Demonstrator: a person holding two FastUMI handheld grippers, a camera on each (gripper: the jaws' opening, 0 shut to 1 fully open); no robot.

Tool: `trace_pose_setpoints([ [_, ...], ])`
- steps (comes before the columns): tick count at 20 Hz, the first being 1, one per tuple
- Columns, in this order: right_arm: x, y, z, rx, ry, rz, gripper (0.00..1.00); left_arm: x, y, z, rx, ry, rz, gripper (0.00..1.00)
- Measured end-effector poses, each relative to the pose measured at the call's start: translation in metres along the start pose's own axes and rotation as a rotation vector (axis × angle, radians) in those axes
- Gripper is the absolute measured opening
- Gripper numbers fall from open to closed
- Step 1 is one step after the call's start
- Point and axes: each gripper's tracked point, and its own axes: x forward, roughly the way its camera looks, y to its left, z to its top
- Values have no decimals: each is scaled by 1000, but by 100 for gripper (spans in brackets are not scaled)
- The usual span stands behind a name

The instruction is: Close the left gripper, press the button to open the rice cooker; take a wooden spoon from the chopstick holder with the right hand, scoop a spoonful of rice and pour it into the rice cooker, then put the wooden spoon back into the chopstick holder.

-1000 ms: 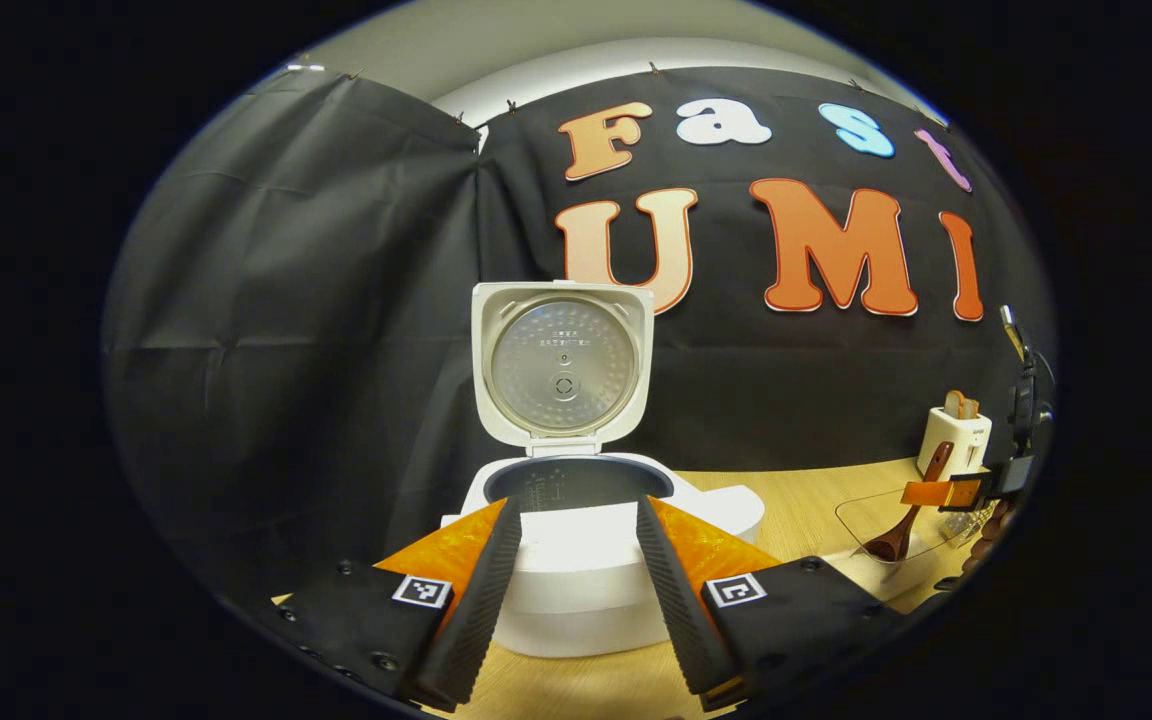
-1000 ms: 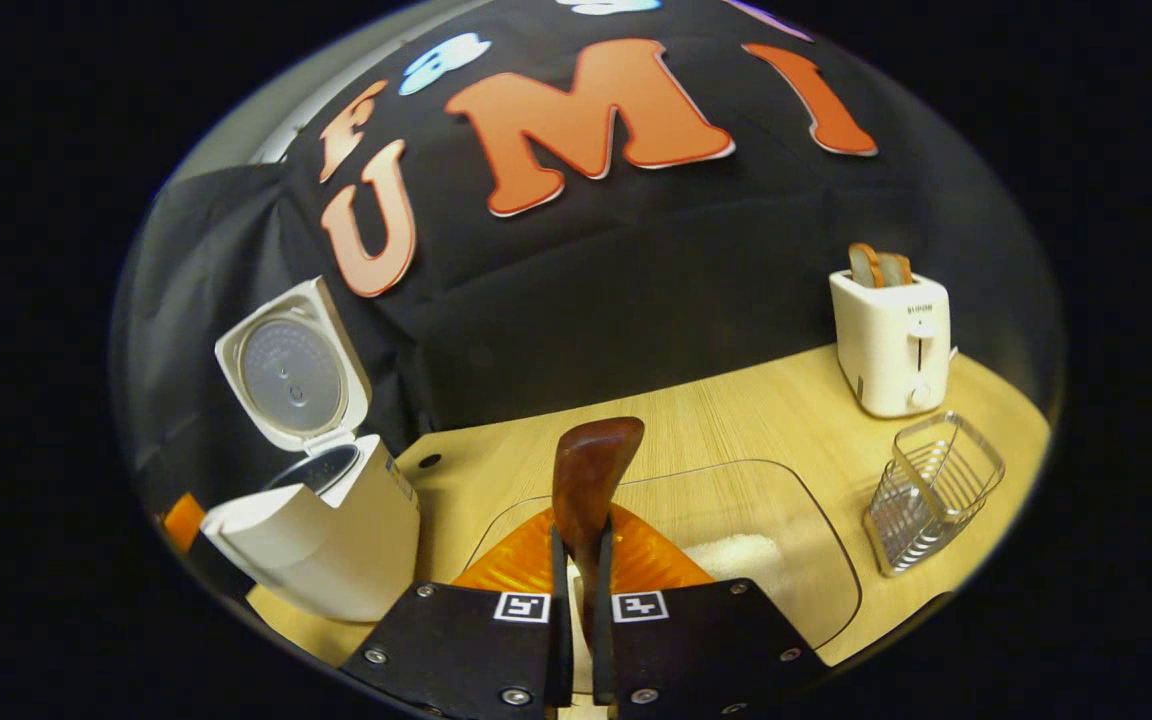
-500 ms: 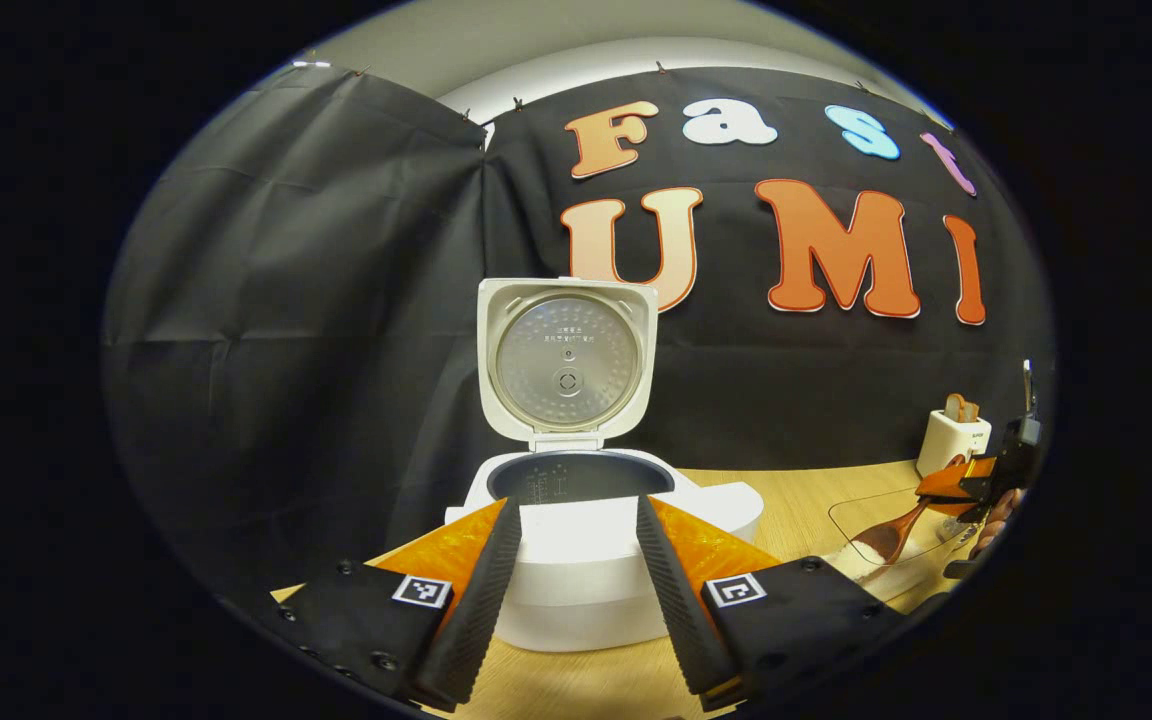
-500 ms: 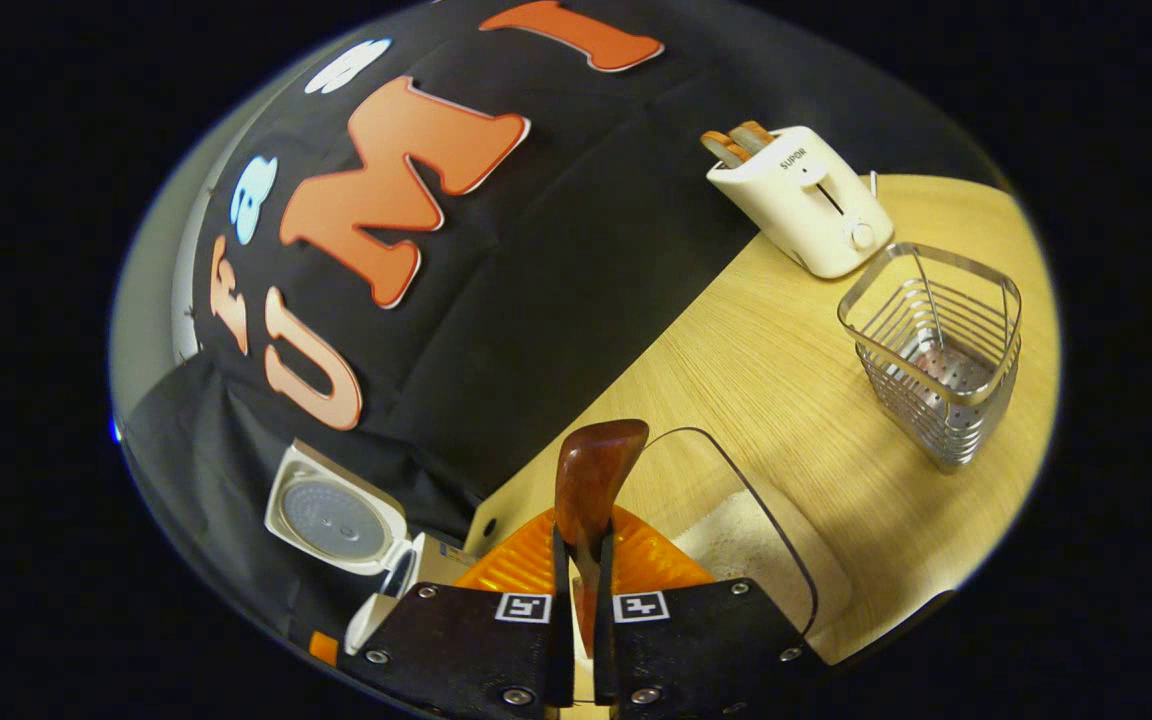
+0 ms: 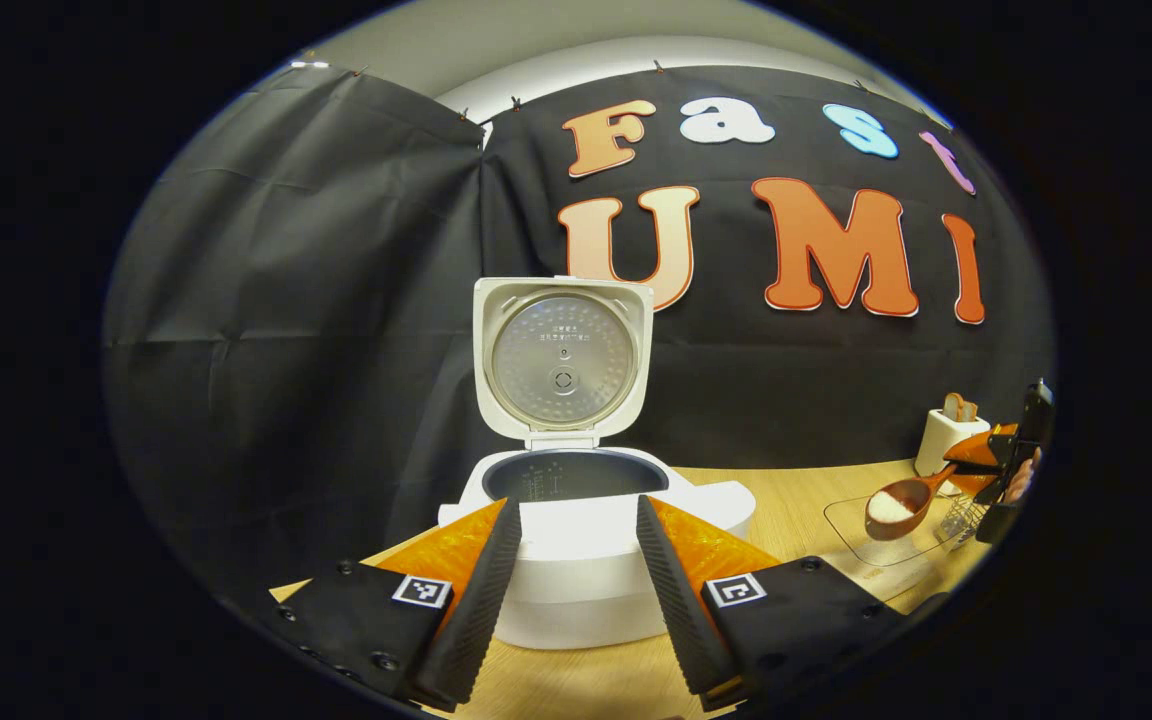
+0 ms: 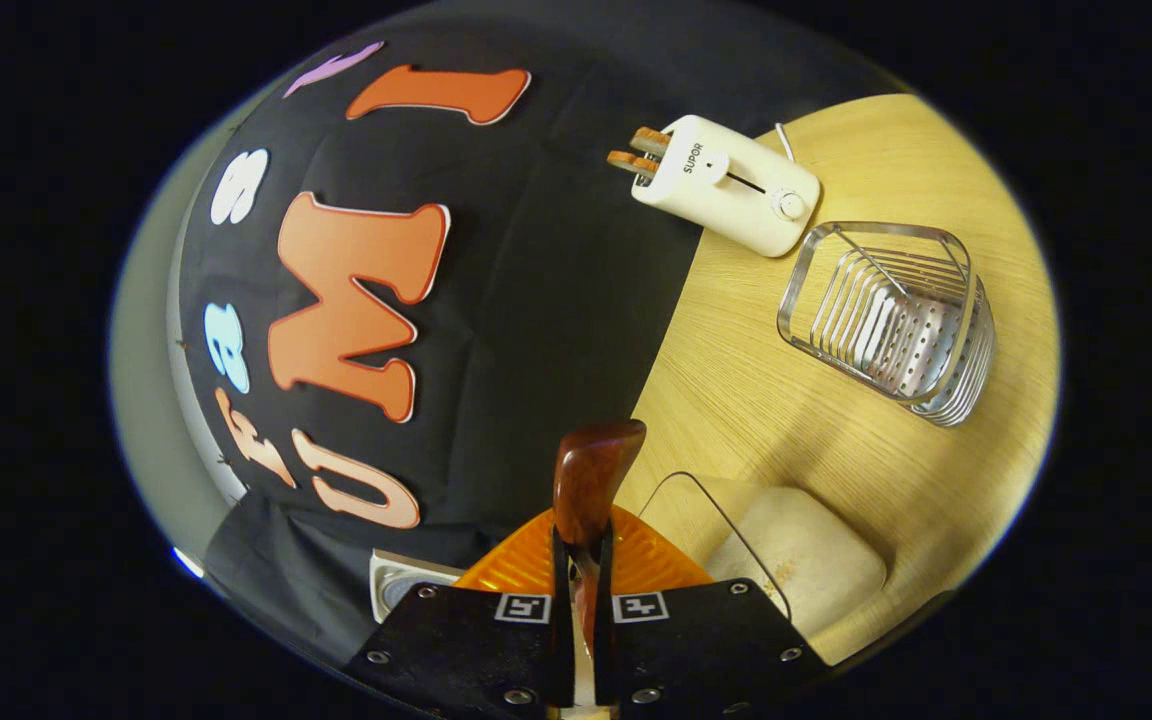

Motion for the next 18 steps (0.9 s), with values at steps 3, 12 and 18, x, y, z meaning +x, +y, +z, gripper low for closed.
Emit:
trace_pose_setpoints([
  [3,-5,8,8,64,-9,28,8,0,0,1,1,0,2,78],
  [12,-15,44,28,295,-29,141,8,1,-2,0,-2,3,3,78],
  [18,-5,64,3,401,37,184,8,2,6,-4,-12,10,15,78],
])
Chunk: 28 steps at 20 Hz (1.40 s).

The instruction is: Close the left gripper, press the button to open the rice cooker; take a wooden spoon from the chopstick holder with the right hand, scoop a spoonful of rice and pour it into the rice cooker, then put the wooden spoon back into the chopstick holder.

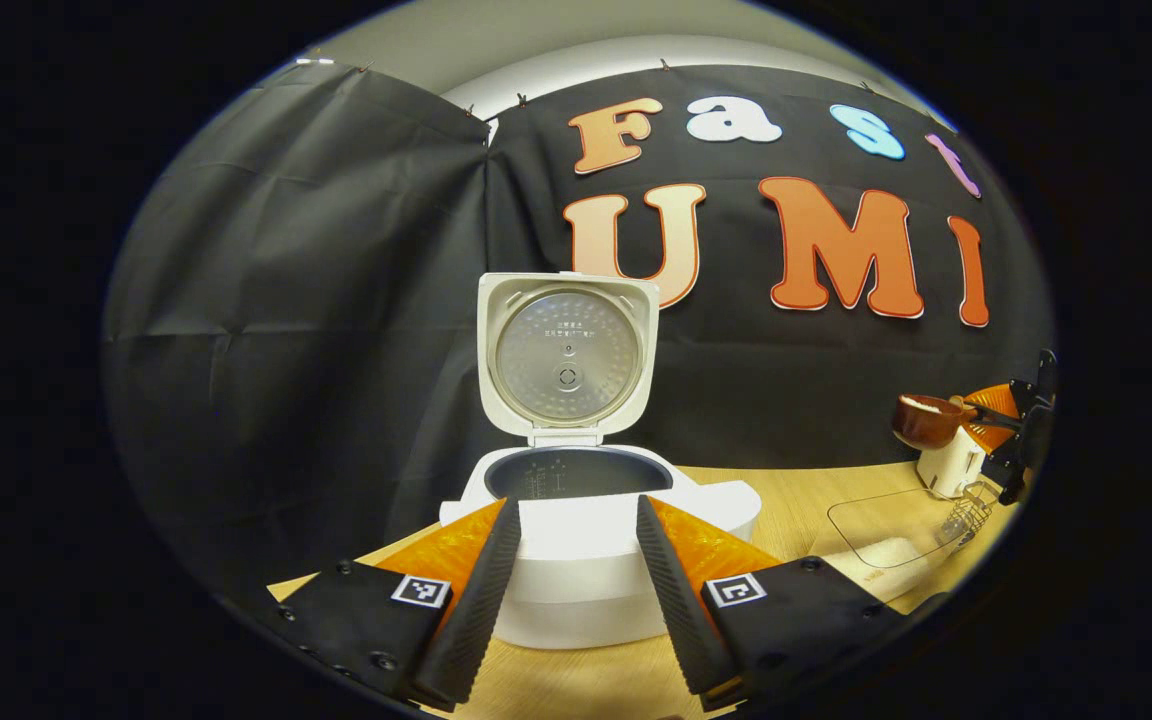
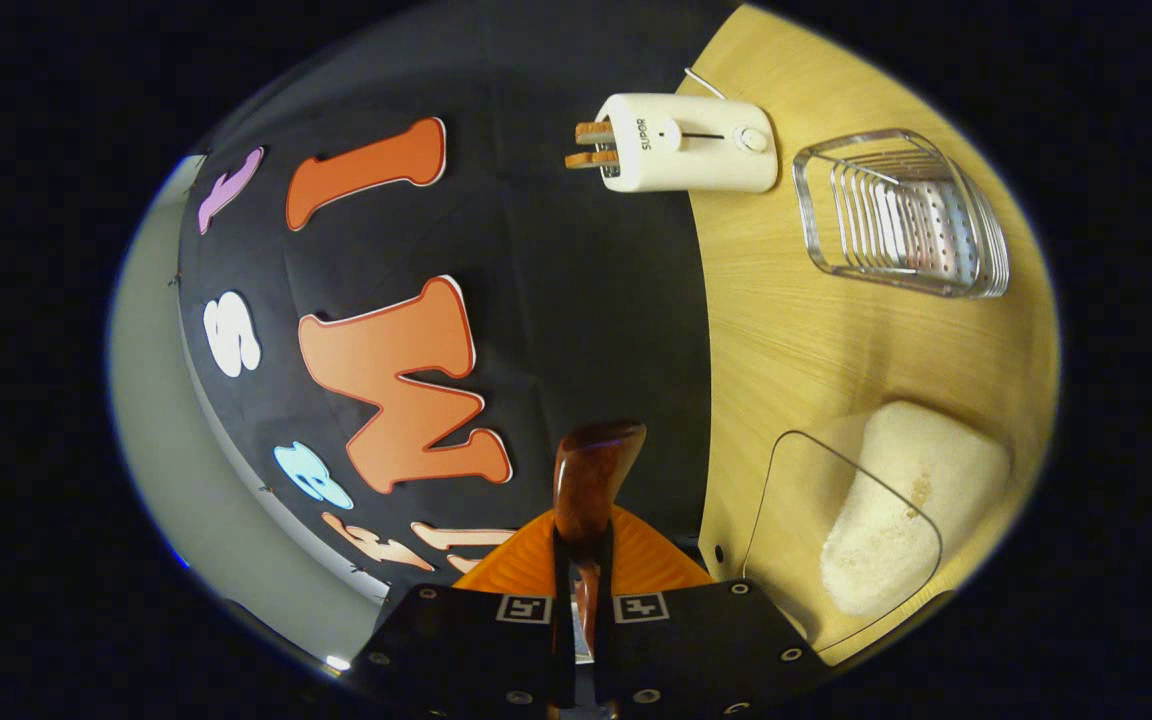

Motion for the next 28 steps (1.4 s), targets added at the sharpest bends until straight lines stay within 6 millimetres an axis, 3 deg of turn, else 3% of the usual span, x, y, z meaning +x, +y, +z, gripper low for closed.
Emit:
trace_pose_setpoints([
  [3,13,-5,-25,27,34,-22,8,-2,9,1,-7,-5,14,78],
  [10,48,-8,-112,71,175,-28,8,-3,44,-2,-26,-2,62,79],
  [16,89,-26,-198,105,315,-70,8,-1,87,-9,-26,11,139,87],
  [22,116,-53,-269,134,420,-111,8,-3,124,-11,-27,15,203,87],
  [25,130,-61,-290,132,443,-137,8,-1,135,-12,-20,18,223,87],
  [28,140,-66,-288,50,411,-137,7,1,143,-13,-2,19,237,88],
])
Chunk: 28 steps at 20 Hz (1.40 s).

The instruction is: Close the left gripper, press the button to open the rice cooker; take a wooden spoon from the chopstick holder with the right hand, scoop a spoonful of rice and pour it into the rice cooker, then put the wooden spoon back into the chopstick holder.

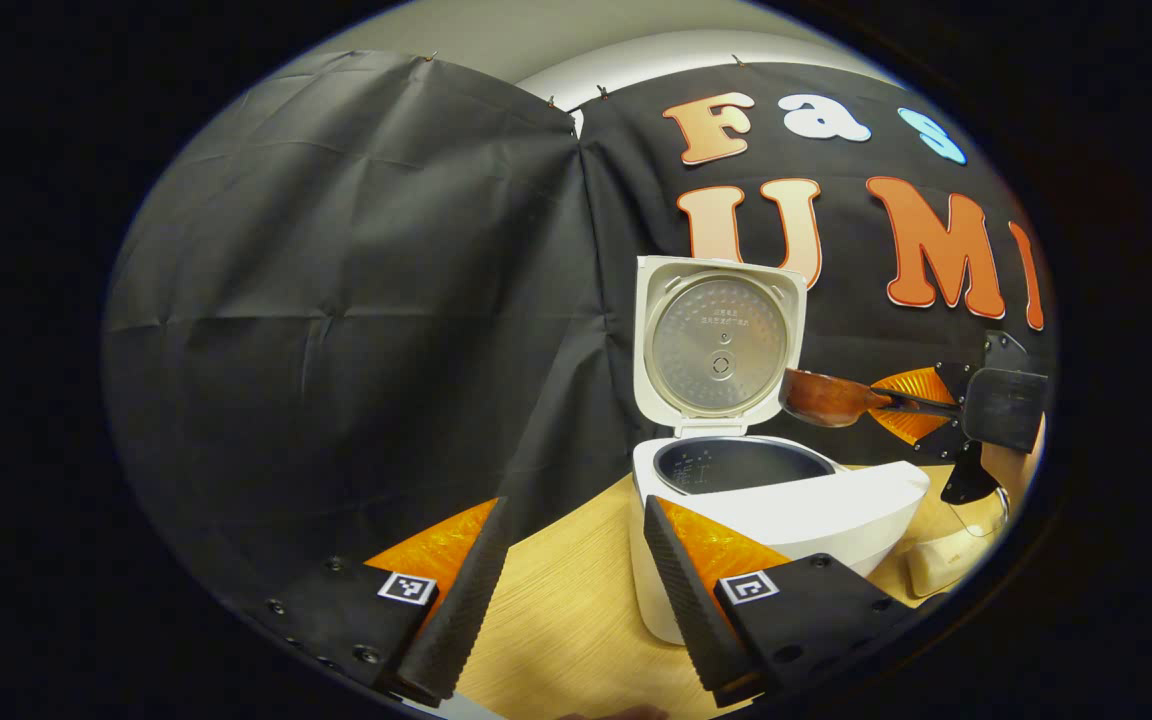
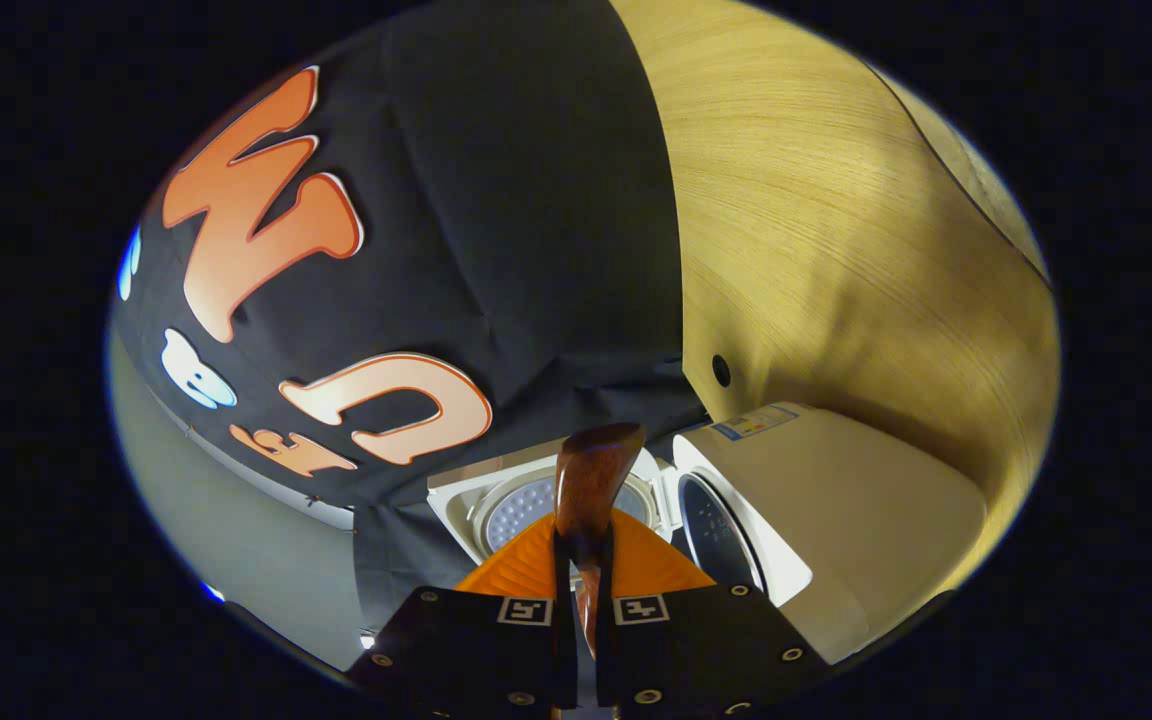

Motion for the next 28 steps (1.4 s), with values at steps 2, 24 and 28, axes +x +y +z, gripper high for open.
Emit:
trace_pose_setpoints([
  [2,4,2,9,-53,-30,-9,8,1,6,-3,16,0,10,87],
  [24,19,57,-28,-1060,-82,8,8,3,14,-3,60,-14,7,88],
  [28,17,61,-42,-1198,-79,43,8,2,16,1,57,-21,6,88],
])
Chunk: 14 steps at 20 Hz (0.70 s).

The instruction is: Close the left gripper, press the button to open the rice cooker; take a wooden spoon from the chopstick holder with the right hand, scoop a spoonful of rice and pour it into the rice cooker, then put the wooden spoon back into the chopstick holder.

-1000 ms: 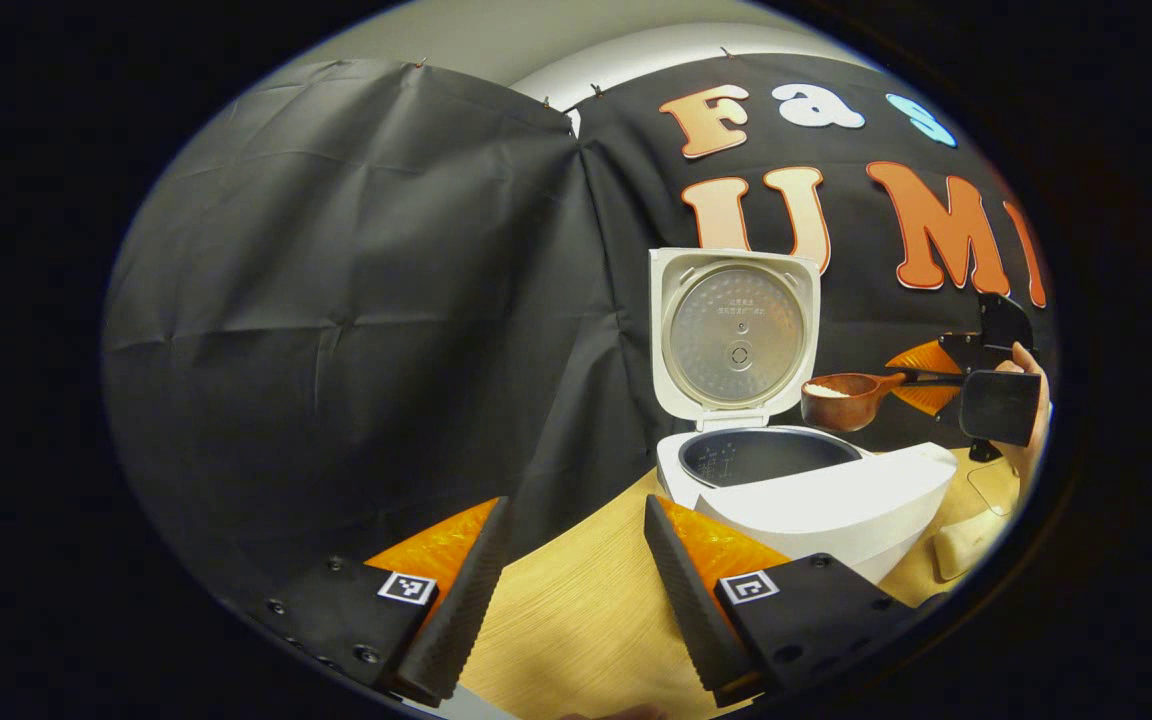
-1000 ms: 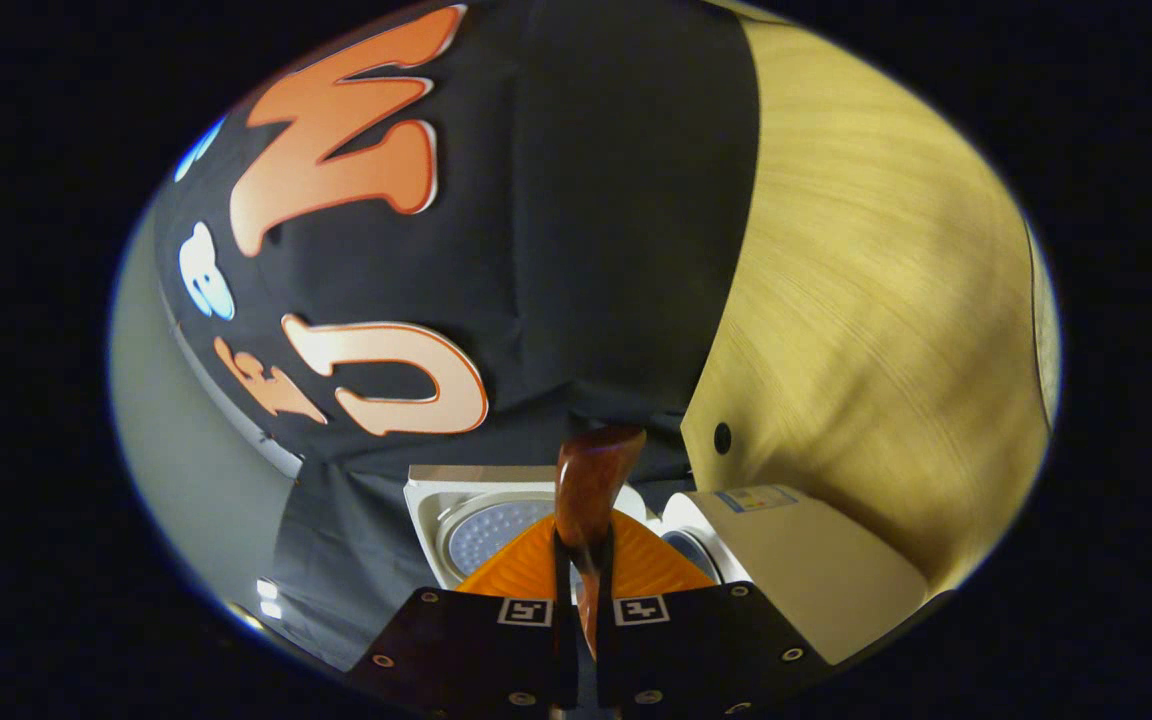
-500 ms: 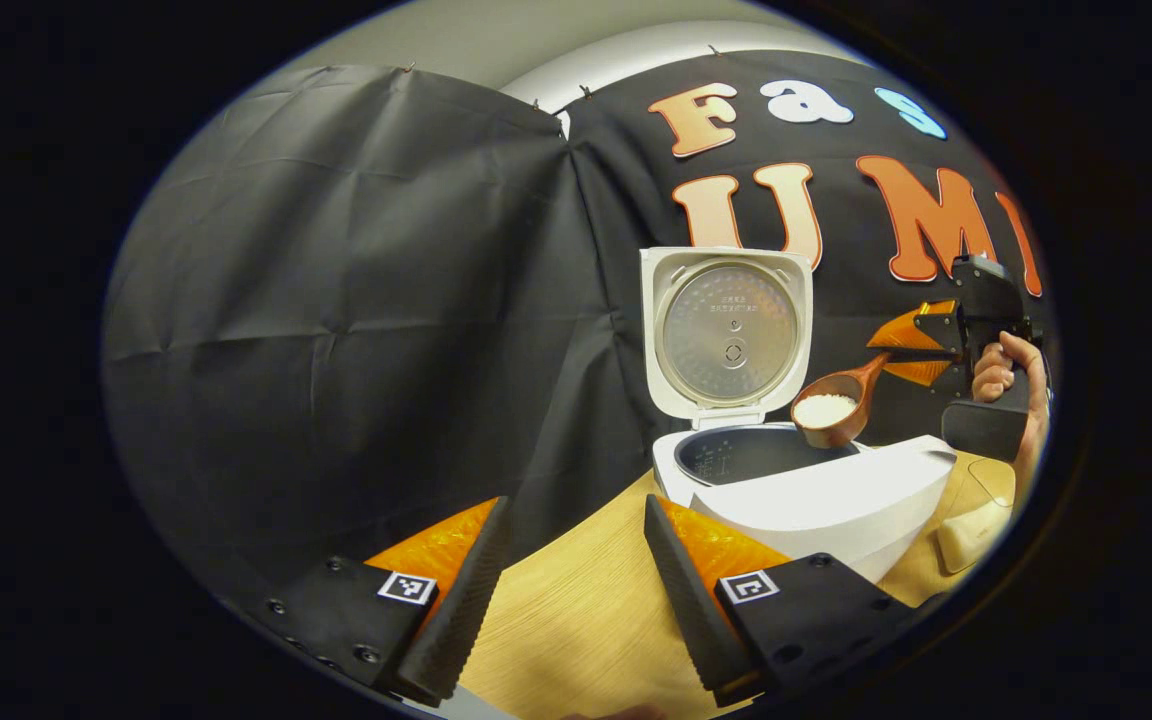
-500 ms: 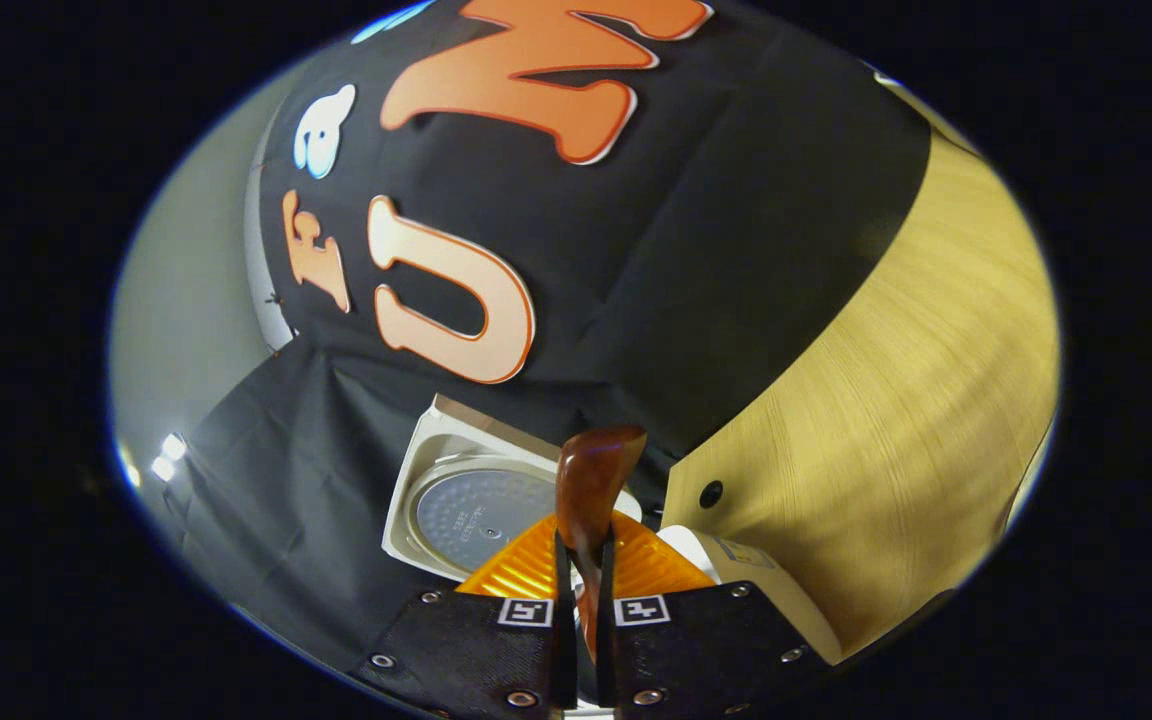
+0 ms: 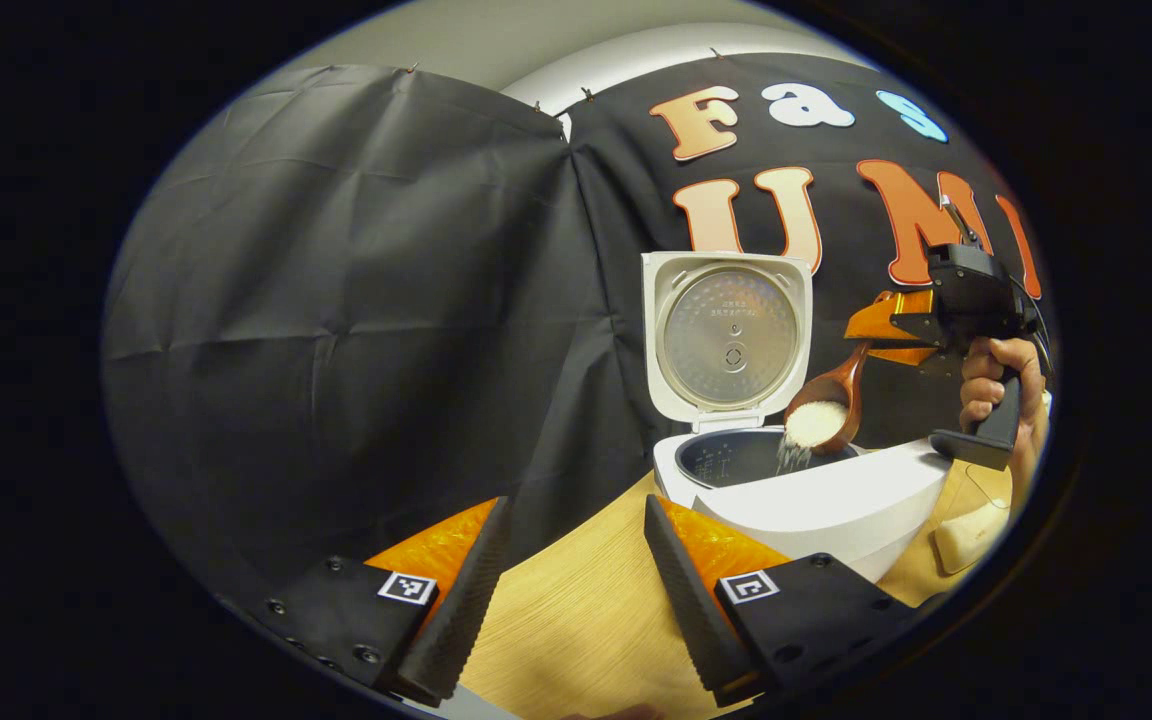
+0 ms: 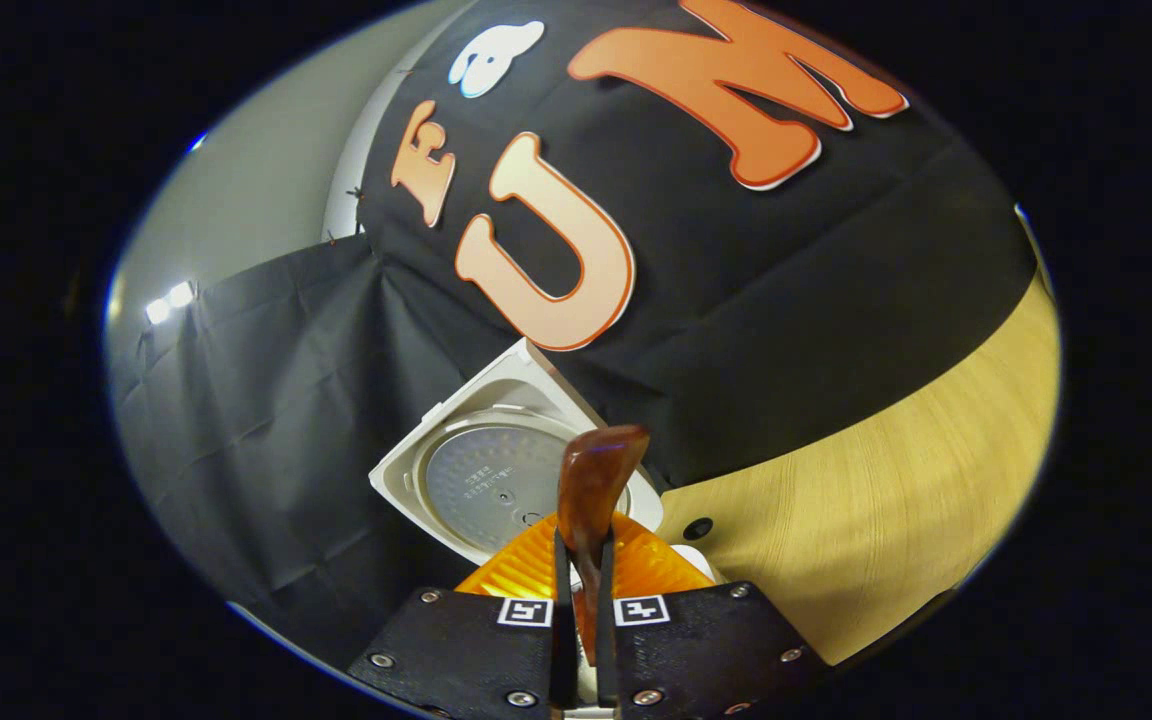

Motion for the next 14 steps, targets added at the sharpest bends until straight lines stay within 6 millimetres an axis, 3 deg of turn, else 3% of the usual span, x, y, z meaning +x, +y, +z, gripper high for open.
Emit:
trace_pose_setpoints([
  [8,-6,30,5,-248,-31,43,7,-3,-2,6,11,-13,-2,87],
  [14,-11,61,-9,-545,-48,112,7,-8,-9,13,14,-26,-23,88],
])
